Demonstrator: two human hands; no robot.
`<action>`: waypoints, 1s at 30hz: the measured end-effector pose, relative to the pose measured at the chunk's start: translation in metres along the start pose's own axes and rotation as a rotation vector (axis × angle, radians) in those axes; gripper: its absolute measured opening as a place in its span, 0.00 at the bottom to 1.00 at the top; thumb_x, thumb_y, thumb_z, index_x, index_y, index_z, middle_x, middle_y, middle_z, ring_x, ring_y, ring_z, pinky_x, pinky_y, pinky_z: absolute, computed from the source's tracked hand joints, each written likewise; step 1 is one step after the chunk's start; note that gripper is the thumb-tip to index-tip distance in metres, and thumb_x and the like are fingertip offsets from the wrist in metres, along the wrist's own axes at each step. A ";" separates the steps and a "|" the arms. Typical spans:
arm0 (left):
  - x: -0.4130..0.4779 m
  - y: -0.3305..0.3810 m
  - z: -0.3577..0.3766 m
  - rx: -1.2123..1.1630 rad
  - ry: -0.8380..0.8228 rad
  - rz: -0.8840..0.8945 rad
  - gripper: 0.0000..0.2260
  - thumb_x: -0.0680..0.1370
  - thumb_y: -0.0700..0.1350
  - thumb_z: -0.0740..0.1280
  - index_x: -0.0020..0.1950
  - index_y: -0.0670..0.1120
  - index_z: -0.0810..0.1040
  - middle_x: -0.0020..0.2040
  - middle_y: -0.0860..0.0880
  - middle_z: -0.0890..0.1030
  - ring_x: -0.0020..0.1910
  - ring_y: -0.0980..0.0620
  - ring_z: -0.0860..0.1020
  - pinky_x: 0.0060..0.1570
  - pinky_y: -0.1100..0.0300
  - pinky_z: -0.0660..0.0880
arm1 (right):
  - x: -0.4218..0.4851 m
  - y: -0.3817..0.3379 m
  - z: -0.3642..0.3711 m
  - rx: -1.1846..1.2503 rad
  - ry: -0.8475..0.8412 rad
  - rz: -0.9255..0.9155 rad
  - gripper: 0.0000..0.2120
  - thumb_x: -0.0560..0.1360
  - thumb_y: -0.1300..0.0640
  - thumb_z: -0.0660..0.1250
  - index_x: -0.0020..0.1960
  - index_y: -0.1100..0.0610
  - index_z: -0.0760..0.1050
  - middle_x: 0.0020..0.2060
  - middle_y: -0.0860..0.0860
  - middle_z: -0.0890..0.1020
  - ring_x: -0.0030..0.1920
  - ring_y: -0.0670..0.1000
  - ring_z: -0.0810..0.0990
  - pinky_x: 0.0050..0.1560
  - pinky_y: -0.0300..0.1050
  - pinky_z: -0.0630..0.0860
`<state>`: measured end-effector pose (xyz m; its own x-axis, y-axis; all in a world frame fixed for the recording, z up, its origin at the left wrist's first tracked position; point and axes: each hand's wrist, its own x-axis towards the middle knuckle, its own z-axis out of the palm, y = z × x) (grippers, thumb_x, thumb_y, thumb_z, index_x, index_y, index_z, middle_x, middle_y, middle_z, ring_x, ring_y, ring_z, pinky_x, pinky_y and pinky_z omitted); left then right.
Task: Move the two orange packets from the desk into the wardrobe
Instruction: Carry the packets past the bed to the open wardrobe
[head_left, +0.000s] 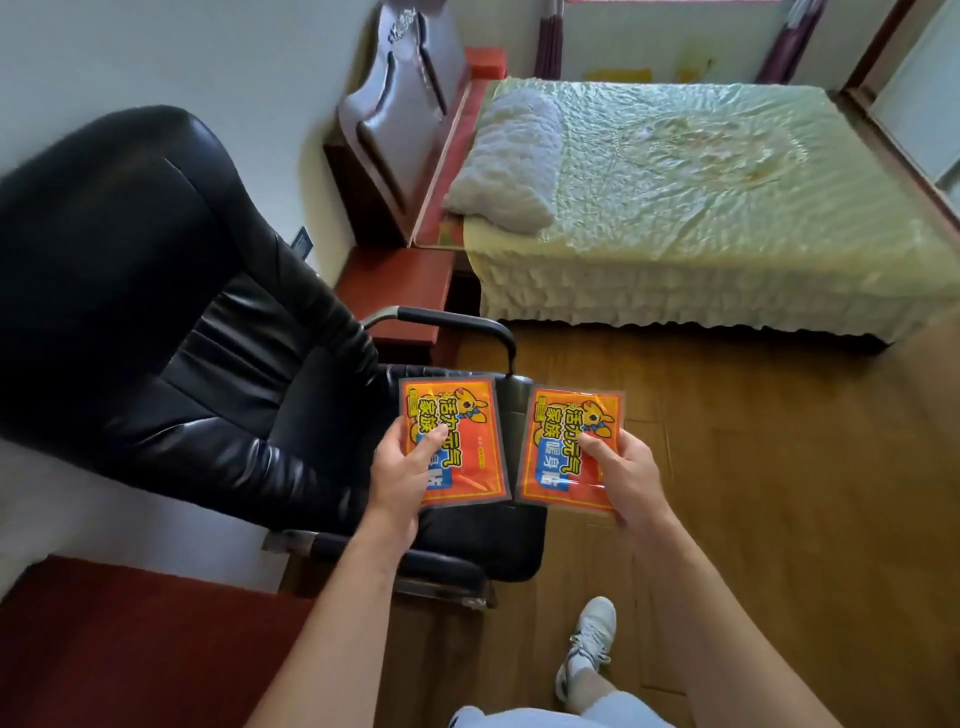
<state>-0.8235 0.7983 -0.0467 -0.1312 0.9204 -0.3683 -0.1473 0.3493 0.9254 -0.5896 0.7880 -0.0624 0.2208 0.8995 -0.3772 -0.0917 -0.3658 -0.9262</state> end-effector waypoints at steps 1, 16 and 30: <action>0.009 0.002 0.017 0.003 0.010 -0.002 0.08 0.77 0.46 0.68 0.56 0.51 0.76 0.51 0.46 0.85 0.48 0.47 0.85 0.45 0.51 0.82 | 0.014 -0.005 -0.012 0.006 -0.001 0.006 0.02 0.78 0.54 0.67 0.50 0.49 0.75 0.46 0.48 0.85 0.40 0.47 0.87 0.35 0.38 0.82; 0.126 0.027 0.266 0.036 -0.091 -0.046 0.14 0.77 0.47 0.69 0.62 0.48 0.74 0.53 0.45 0.85 0.49 0.47 0.85 0.47 0.48 0.82 | 0.175 -0.078 -0.188 0.105 0.096 0.028 0.09 0.78 0.53 0.67 0.57 0.52 0.75 0.49 0.50 0.85 0.44 0.50 0.87 0.38 0.41 0.83; 0.289 0.049 0.467 0.074 -0.349 -0.114 0.13 0.76 0.45 0.70 0.60 0.48 0.75 0.51 0.45 0.85 0.47 0.46 0.85 0.42 0.51 0.82 | 0.332 -0.123 -0.317 0.127 0.395 0.050 0.09 0.78 0.52 0.67 0.57 0.52 0.75 0.49 0.51 0.85 0.46 0.52 0.87 0.45 0.49 0.84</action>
<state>-0.4106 1.1636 -0.0658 0.2260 0.8748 -0.4285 -0.0683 0.4530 0.8889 -0.1970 1.0557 -0.0743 0.5665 0.7113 -0.4162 -0.2251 -0.3523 -0.9084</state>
